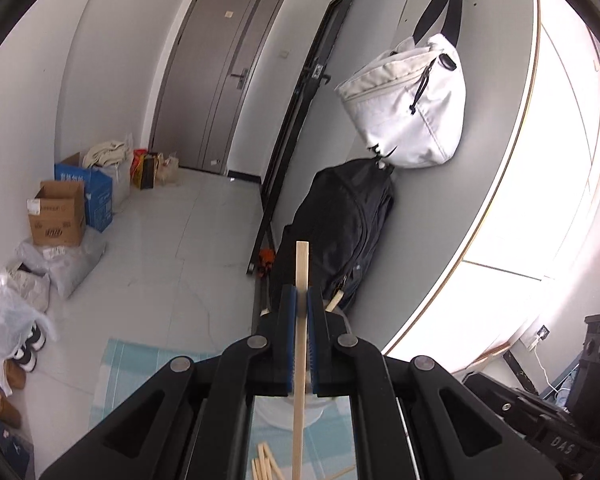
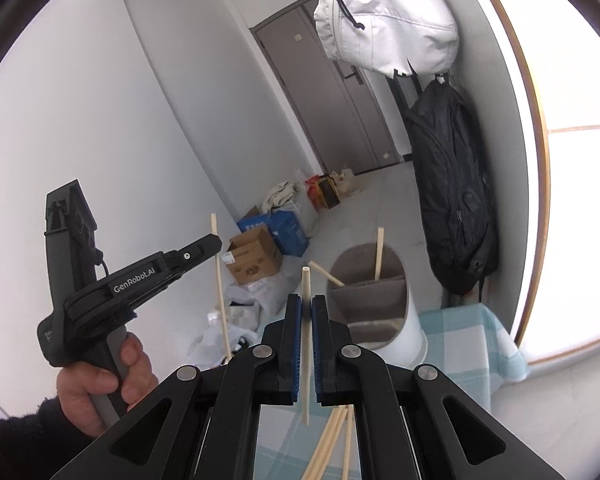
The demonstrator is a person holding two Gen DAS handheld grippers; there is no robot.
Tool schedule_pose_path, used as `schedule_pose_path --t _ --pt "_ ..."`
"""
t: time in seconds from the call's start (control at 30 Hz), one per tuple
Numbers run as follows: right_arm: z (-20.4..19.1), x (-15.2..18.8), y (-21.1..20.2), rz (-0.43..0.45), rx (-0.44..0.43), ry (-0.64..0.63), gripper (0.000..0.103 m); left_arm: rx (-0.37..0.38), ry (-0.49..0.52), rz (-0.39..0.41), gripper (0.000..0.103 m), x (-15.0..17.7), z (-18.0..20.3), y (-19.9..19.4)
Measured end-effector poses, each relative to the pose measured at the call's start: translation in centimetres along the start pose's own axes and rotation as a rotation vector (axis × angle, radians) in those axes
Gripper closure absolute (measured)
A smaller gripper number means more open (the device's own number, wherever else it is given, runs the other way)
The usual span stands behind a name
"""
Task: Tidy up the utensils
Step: 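Carry the chopstick over the utensil holder and lower it in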
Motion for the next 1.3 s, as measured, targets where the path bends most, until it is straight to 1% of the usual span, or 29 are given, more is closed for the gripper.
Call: schedule_pose_path --t 0.17,0.3,0.4,0.47,0.57,0.7,0.77,0.87,0.97,1.03,1.1,1.2,1.3 --pt "1.2 -4.4 0.2 0.015 0.004 0.055 0.099 0.019 -0.005 0.052 0.101 -2.9 0.9 1.7" --pt "1.9 -7.4 0.8 0.03 0.026 0.058 0.099 0.03 0.0 0.089 0.102 -5.1 1.4 2.9" --pt "2.6 -9.5 1.4 0.053 0.04 0.056 0.099 0.031 0.008 0.11 0.101 -5.8 1.5 3.9" --pt "3.0 -10.7 2.2 0.064 0.07 0.045 0.099 0.032 0.013 0.131 0.101 -6.1 1.5 4.6" --pt "3.4 -11.7 3.6 0.077 0.087 0.026 0.099 0.03 0.031 0.185 0.101 -6.2 1.3 5.3" --pt "3.7 -12.1 5.6 0.082 0.115 -0.007 0.099 0.043 0.005 0.178 0.101 -5.9 0.2 7.5" --pt "4.3 -11.9 6.9 0.07 0.12 -0.003 0.099 0.035 -0.008 0.18 0.101 -5.5 -0.5 8.6" --pt "5.1 -11.6 8.4 0.05 0.132 0.002 0.099 0.028 0.006 0.171 0.101 -4.4 -1.3 10.3" --pt "5.7 -11.0 10.1 0.028 0.162 -0.007 0.099 0.019 0.017 0.164 0.101 -3.3 -1.7 11.4" --pt "5.8 -10.6 11.0 0.011 0.189 -0.027 0.099 0.027 0.032 0.146 0.101 -2.9 -1.5 12.1" --pt "5.8 -10.2 11.7 0.005 0.198 -0.042 0.099 0.021 0.067 0.166 0.101 -2.4 -1.0 12.1" --pt "5.8 -9.4 12.6 -0.016 0.189 -0.05 0.099 0.035 0.105 0.181 0.101 -2.2 -0.3 11.9" --pt "5.9 -8.6 13.5 -0.039 0.172 -0.05 0.099 0.056 0.113 0.172 0.101 -2.1 -0.3 11.9"
Point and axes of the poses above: each gripper's, at about its wrist camera, not at the fingertips, and y roughly the way its jaws point, z to its right, x to its underside, the point moved 1 cm from there along y, roughly the way its jaws point, and after that the axes turned 1 degree about -x, right-handed, at the moved point
